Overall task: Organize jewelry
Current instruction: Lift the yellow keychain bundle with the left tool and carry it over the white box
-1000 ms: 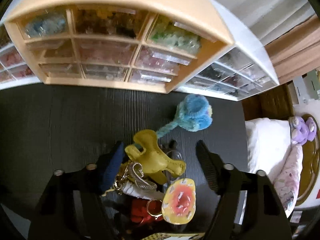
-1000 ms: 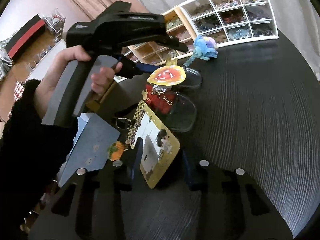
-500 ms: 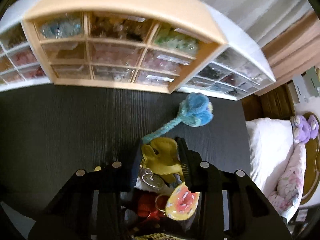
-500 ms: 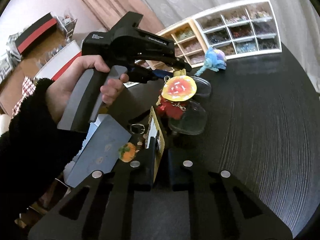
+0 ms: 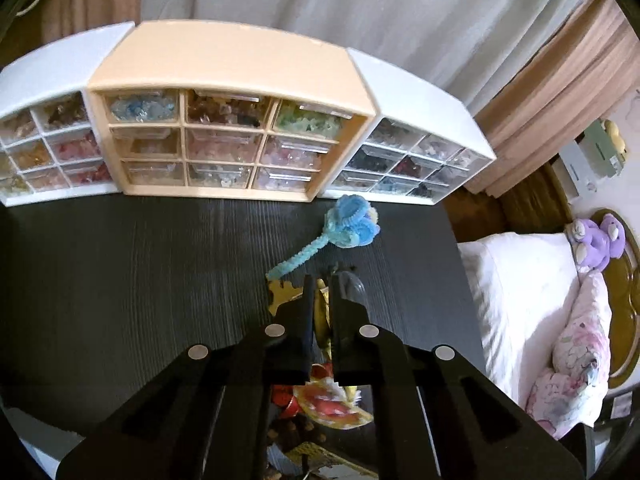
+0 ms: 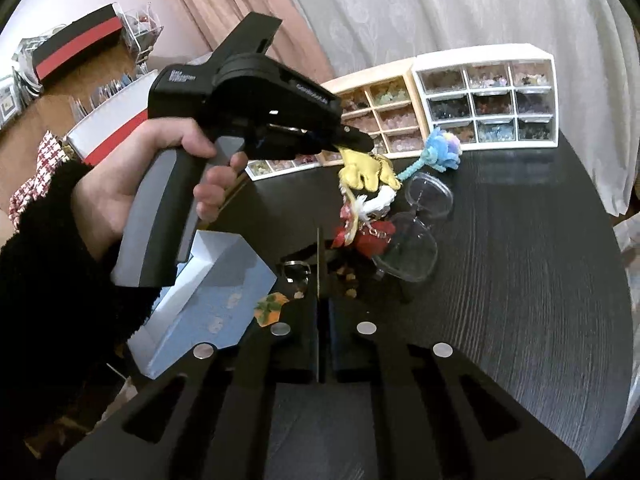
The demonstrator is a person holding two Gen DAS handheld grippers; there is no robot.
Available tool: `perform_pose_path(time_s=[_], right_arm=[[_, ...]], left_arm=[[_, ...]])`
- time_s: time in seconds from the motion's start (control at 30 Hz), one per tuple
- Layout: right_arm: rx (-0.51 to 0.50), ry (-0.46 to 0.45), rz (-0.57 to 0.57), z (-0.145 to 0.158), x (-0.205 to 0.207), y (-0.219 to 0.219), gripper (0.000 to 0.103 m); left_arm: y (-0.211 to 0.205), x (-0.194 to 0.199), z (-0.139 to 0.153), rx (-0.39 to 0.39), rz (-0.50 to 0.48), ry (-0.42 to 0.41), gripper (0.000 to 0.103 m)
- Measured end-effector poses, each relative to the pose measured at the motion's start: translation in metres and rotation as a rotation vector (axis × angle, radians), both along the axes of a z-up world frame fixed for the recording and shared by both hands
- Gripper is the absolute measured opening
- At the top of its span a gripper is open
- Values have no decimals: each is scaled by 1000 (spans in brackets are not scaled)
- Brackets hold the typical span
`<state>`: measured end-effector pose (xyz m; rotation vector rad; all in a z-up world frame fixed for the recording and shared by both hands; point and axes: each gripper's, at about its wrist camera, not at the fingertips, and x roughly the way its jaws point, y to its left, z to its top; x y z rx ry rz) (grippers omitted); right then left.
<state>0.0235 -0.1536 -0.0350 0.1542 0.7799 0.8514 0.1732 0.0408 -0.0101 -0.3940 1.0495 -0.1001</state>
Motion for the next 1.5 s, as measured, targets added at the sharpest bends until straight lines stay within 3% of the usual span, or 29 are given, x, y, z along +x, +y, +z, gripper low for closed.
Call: perform_pose_path(time_s=[0.13,0.5,0.93,1.3,1.5], right_arm=[[8,-20,-27,9,-2,-3,5],[6,-88,-94,42,-11,-5,5],[13,-139,-88,69,-29,9,5],[26,-198,11,94,-48,41,5],[25,-226,95,103,-64,70,5]], left_arm=[[7,-13,20,41,13,-36,6],[27,-58,89,53,20,-174,6],[45,-100,130,51,45,-254,6],[49,-170,182,117,-32,-364,6],[62,-217,179,165,-1,-371,6]])
